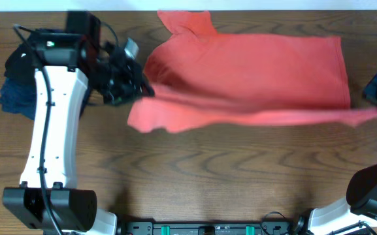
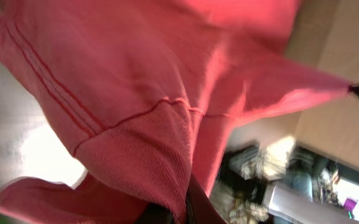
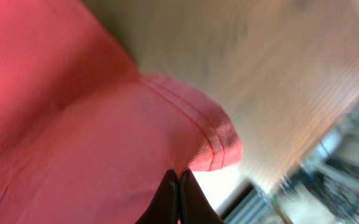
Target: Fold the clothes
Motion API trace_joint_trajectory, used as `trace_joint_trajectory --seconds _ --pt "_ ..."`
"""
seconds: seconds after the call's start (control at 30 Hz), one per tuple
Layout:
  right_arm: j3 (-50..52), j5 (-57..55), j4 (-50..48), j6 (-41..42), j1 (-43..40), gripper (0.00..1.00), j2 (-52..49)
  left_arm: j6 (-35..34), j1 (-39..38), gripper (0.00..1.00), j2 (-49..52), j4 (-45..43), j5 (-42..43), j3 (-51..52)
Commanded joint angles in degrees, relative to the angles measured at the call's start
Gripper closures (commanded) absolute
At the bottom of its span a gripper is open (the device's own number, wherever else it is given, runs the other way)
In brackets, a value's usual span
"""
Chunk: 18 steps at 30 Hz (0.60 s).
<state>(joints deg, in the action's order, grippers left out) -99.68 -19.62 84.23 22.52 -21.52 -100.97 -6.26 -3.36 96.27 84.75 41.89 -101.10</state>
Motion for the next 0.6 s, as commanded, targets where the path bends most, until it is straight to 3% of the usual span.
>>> trace_joint_trajectory --seconds 0.0,0.13,0.3,0.57 --pt "6.7 -2.9 2.1 3.7 -1.3 0.99 -0.4 8.3 -2.4 0.94 -0.6 3.8 0.5 5.6" --pt "14.4 -2.7 2.5 5.2 -2.2 0.99 -0.4 9.7 -5.1 0.94 -1.7 5.0 -0.2 15.6" --pt "23.1 -2.7 0.7 6.2 -4.1 0.99 -0.2 7.8 -5.9 0.94 -5.8 0.2 -3.0 27.9" --pt "26.2 3.8 -10.2 3.1 -4.4 0.99 -0.2 -1.6 -5.9 0.94 -13.3 -18.8 -7.0 33.7"
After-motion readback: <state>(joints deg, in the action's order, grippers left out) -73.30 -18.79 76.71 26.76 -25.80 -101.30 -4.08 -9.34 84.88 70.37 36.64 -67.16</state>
